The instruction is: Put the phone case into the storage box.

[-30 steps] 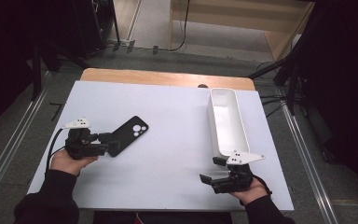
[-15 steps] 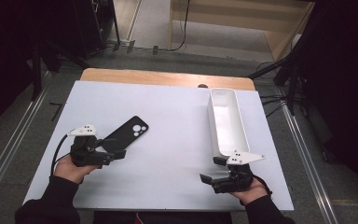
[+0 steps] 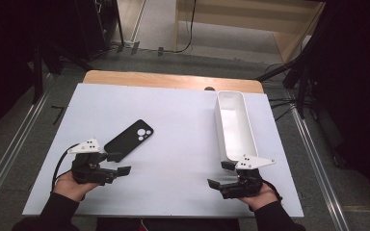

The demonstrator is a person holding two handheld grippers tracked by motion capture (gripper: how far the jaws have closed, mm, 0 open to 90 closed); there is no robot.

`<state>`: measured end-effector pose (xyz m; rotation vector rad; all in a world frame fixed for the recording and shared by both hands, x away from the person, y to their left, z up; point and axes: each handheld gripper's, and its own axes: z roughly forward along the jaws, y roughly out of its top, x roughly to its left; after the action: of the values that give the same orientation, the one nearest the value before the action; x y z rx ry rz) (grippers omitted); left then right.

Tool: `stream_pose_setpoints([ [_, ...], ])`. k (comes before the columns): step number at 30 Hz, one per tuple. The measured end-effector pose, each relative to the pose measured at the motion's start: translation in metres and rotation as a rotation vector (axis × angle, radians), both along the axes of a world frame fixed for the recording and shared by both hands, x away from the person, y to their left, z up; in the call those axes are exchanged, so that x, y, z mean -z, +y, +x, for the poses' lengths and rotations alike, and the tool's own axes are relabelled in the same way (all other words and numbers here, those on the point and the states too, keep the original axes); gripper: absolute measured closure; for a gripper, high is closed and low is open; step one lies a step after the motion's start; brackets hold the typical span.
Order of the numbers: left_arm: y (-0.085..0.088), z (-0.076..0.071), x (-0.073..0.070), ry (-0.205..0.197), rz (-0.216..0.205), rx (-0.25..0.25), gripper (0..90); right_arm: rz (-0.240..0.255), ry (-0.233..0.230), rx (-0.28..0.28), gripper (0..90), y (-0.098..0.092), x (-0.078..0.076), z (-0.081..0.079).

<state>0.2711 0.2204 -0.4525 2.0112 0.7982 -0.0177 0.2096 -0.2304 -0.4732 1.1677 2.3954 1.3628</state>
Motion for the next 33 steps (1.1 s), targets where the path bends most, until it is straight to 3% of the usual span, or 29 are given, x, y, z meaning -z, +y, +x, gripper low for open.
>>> stream_pose_setpoints([
  [8, -0.005, -0.003, 0.003, 0.024, -0.024, 0.016, 28.6, -0.005, 0.001, 0.001, 13.8, 0.000, 0.000, 0.000],
  [23, -0.005, -0.002, 0.002, 0.008, 0.019, 0.016, 28.6, -0.005, 0.007, -0.001, 13.8, 0.000, 0.000, 0.000],
  [25, -0.004, -0.001, 0.001, -0.004, 0.043, 0.009, 28.6, -0.004, 0.008, -0.002, 13.8, 0.001, 0.000, 0.000],
  [33, 0.005, 0.005, 0.001, -0.008, 0.058, -0.022, 28.6, -0.008, 0.006, -0.004, 13.8, 0.001, 0.000, 0.000],
])
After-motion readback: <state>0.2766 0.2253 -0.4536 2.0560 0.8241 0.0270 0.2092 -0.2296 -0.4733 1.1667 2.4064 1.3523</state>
